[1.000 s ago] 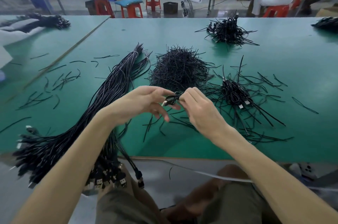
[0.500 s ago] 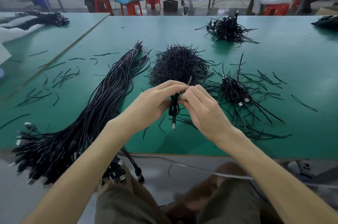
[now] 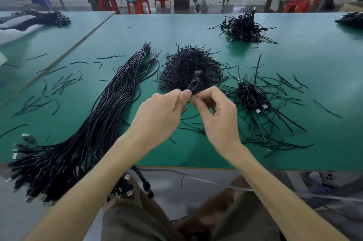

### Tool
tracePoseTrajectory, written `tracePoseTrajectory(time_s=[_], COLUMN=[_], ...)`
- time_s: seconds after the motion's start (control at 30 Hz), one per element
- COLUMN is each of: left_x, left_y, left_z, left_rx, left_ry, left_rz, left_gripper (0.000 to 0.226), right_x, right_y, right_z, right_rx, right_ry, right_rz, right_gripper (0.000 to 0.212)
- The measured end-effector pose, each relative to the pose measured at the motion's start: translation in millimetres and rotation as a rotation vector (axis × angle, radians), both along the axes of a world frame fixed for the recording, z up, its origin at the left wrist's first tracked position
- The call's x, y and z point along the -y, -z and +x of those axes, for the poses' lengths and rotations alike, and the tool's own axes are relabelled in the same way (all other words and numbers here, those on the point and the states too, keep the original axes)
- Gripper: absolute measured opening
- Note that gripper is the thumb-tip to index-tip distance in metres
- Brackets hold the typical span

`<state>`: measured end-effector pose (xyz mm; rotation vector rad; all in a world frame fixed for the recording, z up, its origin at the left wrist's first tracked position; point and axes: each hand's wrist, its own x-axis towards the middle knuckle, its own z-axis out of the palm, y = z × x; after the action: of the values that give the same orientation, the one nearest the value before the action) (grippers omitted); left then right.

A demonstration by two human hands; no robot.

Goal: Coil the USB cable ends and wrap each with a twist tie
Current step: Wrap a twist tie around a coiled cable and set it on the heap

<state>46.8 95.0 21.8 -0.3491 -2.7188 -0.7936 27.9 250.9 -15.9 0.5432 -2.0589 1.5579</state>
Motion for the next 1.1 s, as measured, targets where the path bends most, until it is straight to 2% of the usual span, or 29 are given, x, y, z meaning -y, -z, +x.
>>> tracePoseTrajectory(time_s=[0.07, 0.1, 0.17, 0.27, 0.4, 0.5, 0.57, 0.7, 0.77, 0.8, 0.87, 0.93, 1.1], left_x=[-6.1, -6.0, -0.7, 9.5, 21.5, 24.8, 22.8, 24.7, 27.1, 27.4, 23.7, 16.0, 4.5], left_y=[-0.9, -2.7, -5.2, -5.3, 0.4, 2.6, 7.8, 16.5, 17.6, 19.2, 21.2, 24.8, 33.5], left_z=[-3.8, -6.3, -9.1, -7.5, -7.0, -7.5, -10.1, -19.2, -20.9, -22.6, -21.6, -18.9, -22.6], left_rx=[0.173, 0.271, 0.47, 0.599, 0.518, 0.496, 0.412, 0.083, -0.059, -0.062, 0.056, 0.107, 0.079], left_ry=[-0.054, -0.066, -0.031, 0.088, 0.255, 0.43, 0.435, 0.265, 0.268, 0.309, 0.377, 0.308, 0.106], left_rz=[0.232, 0.289, 0.332, 0.445, 0.537, 0.547, 0.428, 0.139, 0.018, 0.011, 0.11, 0.205, 0.196], left_gripper=[0.054, 0.056, 0.058, 0.059, 0.032, 0.044, 0.05, 0.031, 0.036, 0.037, 0.032, 0.028, 0.032], right_x=[2.4, 2.6, 1.2, -4.6, -11.3, -12.9, -12.6, -10.0, -7.4, -6.5, -5.2, -4.4, -1.4], right_y=[2.1, 3.9, 10.4, 19.1, 23.4, 25.2, 25.1, 23.4, 23.3, 23.7, 26.0, 27.5, 30.4], right_z=[-1.4, -2.1, -3.8, -6.0, -7.7, -9.3, -8.6, -5.9, -4.2, -3.9, -4.3, -4.0, -5.5], right_rx=[-0.061, -0.15, -0.338, -0.378, -0.271, -0.231, -0.211, -0.214, -0.229, -0.243, -0.242, -0.157, -0.078], right_ry=[0.009, 0.019, 0.024, 0.031, 0.027, 0.015, -0.009, -0.006, -0.013, -0.021, -0.031, -0.043, -0.064], right_rz=[0.07, 0.18, 0.417, 0.499, 0.461, 0.458, 0.436, 0.413, 0.394, 0.384, 0.358, 0.299, 0.237], right_gripper=[0.014, 0.016, 0.017, 0.016, 0.013, 0.012, 0.012, 0.013, 0.011, 0.012, 0.011, 0.006, 0.014])
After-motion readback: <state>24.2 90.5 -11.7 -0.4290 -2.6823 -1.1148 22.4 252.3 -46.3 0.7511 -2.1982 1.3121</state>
